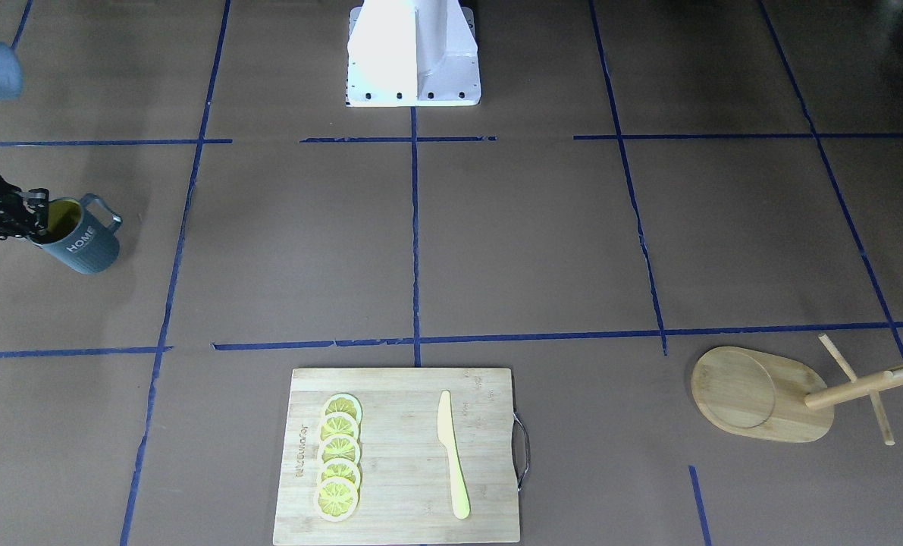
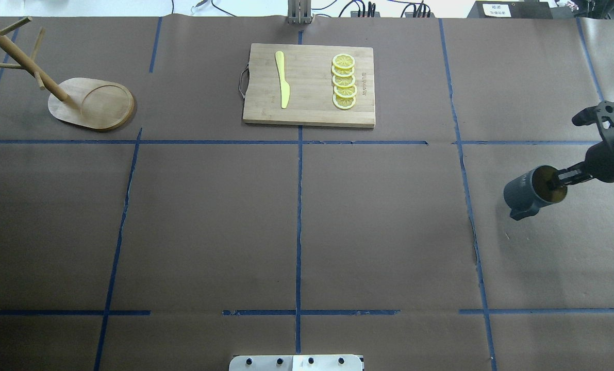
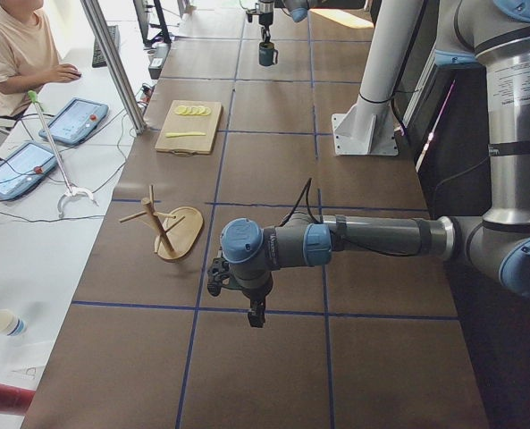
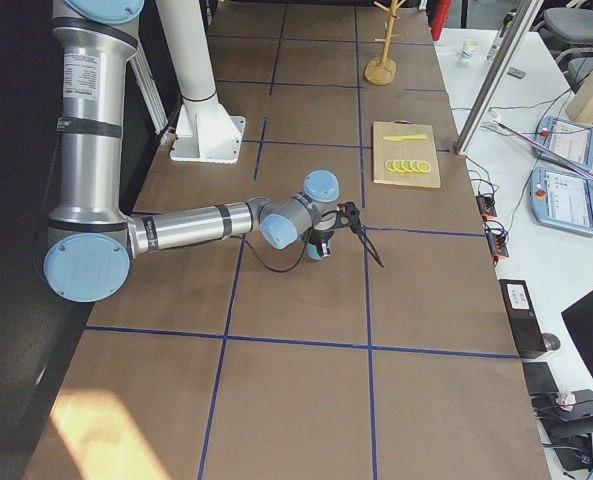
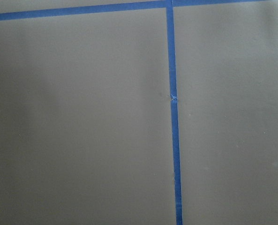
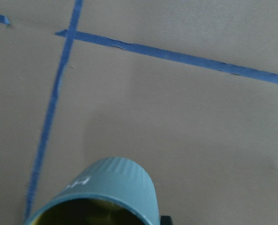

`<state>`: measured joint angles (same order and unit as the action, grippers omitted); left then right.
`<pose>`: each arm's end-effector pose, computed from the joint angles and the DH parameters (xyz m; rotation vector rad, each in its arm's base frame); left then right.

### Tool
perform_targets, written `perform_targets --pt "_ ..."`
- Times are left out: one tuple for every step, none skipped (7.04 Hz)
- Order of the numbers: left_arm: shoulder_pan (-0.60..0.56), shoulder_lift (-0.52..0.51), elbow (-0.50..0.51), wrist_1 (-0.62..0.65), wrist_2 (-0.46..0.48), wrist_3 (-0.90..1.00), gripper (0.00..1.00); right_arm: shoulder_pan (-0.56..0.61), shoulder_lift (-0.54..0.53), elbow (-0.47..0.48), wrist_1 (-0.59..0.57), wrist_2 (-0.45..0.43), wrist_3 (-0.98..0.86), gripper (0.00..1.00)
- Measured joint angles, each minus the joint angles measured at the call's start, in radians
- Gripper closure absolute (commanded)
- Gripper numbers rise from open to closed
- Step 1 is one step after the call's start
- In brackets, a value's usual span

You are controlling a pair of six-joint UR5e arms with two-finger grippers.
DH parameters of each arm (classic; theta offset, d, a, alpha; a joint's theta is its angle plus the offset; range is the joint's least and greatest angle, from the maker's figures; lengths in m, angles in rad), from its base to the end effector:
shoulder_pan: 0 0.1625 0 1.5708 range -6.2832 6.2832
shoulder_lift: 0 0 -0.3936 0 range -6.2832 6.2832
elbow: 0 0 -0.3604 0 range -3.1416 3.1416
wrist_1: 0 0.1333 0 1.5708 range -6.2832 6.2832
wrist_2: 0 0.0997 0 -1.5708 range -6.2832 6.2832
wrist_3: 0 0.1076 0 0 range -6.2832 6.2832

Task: Hang cup on storage rack
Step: 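Carry the teal mug with the right gripper to the table center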

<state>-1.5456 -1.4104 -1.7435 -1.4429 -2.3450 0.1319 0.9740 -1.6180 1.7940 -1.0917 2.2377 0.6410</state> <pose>-0.0483 -0.3890 0.6345 -0.0684 0.7784 0.1043 -0.2071 -0.4236 0.4989 0.1405 -0.8883 -0.1772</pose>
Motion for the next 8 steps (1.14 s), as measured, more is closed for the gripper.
perform_targets --pt "0.0 0.0 0.0 0.0 0.0 0.0 0.0 -0.075 0.076 0.008 -0.018 -0.017 0.143 1.0" --pt "0.001 -0.001 0.0 -0.001 0.0 0.0 0.0 -0.152 0.173 0.011 -0.071 -0.051 0.27 1.0" --pt "0.001 -0.001 0.001 -0.001 0.0 0.0 0.0 -0.227 0.295 0.012 -0.168 -0.108 0.368 1.0" --pt "0.001 -0.001 0.001 -0.002 0.0 0.0 0.0 -0.295 0.416 0.009 -0.28 -0.167 0.444 1.0" --pt "0.002 -0.001 0.002 -0.002 0.0 0.0 0.0 -0.359 0.523 0.001 -0.371 -0.223 0.516 1.0" --pt "0.002 -0.003 0.001 -0.002 0.0 0.0 0.0 -0.414 0.613 -0.02 -0.426 -0.273 0.589 1.0" --pt "0.002 -0.003 0.001 -0.002 0.0 0.0 0.0 -0.455 0.677 -0.047 -0.457 -0.304 0.646 1.0" --pt "0.002 -0.004 0.002 -0.002 0.0 0.0 0.0 -0.483 0.709 -0.062 -0.48 -0.318 0.679 0.98"
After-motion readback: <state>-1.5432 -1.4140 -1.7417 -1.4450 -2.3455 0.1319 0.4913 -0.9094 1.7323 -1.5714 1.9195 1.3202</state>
